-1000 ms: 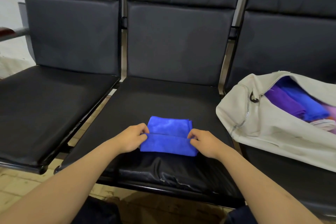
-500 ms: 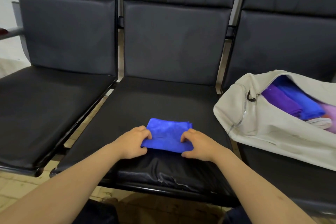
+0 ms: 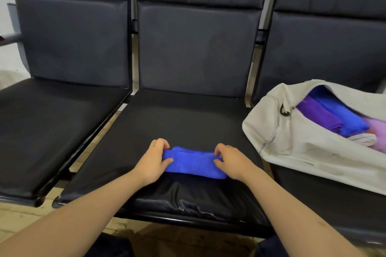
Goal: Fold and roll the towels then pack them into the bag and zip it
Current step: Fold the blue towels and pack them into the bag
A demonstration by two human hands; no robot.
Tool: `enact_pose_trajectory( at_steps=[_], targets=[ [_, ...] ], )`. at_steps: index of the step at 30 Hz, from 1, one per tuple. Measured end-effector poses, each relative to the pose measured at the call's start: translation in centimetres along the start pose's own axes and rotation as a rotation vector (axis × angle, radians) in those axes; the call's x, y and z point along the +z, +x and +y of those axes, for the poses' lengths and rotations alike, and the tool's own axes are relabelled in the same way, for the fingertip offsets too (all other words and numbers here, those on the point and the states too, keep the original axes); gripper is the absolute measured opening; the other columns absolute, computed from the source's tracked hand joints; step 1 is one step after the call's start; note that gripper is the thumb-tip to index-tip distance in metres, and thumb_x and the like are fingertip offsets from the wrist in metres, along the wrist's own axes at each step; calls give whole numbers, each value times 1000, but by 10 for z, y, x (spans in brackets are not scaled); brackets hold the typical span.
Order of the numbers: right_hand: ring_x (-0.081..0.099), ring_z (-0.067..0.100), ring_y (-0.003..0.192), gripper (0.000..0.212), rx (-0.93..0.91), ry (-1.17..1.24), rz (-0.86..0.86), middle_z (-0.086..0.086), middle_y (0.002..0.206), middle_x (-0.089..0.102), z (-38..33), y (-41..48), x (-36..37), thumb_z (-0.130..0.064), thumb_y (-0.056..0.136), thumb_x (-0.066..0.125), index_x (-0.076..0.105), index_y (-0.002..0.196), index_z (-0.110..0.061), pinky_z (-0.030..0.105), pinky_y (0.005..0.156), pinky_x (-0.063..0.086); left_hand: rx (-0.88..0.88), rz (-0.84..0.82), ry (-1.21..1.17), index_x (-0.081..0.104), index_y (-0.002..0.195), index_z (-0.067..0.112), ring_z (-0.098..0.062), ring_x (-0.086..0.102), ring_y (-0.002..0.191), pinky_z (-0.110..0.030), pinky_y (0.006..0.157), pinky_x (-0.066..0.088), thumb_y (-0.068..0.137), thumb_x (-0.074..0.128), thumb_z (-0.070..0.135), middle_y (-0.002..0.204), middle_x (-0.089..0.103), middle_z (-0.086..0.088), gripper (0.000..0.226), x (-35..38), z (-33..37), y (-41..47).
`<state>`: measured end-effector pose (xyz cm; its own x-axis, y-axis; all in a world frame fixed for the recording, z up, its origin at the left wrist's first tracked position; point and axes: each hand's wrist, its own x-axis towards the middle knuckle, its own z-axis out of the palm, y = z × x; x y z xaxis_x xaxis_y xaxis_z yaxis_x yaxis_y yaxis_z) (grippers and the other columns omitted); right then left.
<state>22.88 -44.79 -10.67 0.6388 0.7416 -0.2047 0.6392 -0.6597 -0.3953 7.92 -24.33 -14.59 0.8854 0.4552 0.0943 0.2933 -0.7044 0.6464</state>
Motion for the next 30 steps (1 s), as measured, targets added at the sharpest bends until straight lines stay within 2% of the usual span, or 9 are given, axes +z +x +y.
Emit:
enact_pose_trajectory(
  at_steps=[3,5,7,11,16,20,25,28,30],
  targets=[
    [55,23,91,10,23,-115,62,5,109,49,-3,1,6,-20,94,50,51,103,-14,32,75,47,84,12,157,55,99,15,-15,56,99,-25,88,44,92,59,17,137,32,-1,9,8,1,-2],
    [52,23,94,10,-35,-229,136,5,111,47,-6,1,6,-18,92,51,54,100,-13,32,77,46,166,-67,303,58,112,17,-18,44,122,-28,99,38,91,57,25,144,27,1,23,12,0,-1],
    [49,19,97,13,-157,-289,148,1,112,49,-8,0,4,-26,91,53,56,99,-17,28,79,40,182,-177,389,51,128,21,-15,35,129,-28,102,32,89,56,33,142,31,8,41,12,0,2],
    [49,17,102,43,-159,-196,-53,-4,114,48,-7,-4,5,-51,81,67,51,109,-22,32,87,41,172,-164,441,45,129,26,-13,37,125,-27,100,28,92,50,25,135,41,12,38,10,3,8],
    [53,22,98,27,-111,-175,-16,3,107,57,-9,-5,-1,-31,95,49,45,119,-19,32,81,41,126,-103,364,45,121,25,-12,47,111,-32,106,26,98,40,25,116,57,10,23,6,7,10],
    [60,23,89,21,-15,33,-96,6,104,60,-8,1,2,-26,100,37,47,116,-19,32,73,45,-4,-141,196,44,111,23,-13,56,87,-33,96,35,102,32,29,87,62,6,17,-2,12,12],
    [55,19,103,28,-37,-87,-33,2,123,48,-4,6,13,-33,102,38,49,126,-23,31,89,47,-4,-85,394,48,117,22,-16,53,103,-33,89,38,101,38,34,112,51,7,23,0,8,9],
    [49,22,114,28,-128,-238,50,0,128,47,-7,6,14,-27,102,38,53,126,-24,35,96,42,190,-113,573,55,118,27,-13,48,112,-33,103,27,97,38,18,120,51,9,28,3,8,10],
    [49,22,114,32,-165,-275,11,1,125,51,-8,4,12,-31,103,34,56,123,-21,35,95,40,200,-192,566,58,117,30,-10,46,117,-35,111,17,98,33,23,119,56,13,32,0,9,11]
  ],
)
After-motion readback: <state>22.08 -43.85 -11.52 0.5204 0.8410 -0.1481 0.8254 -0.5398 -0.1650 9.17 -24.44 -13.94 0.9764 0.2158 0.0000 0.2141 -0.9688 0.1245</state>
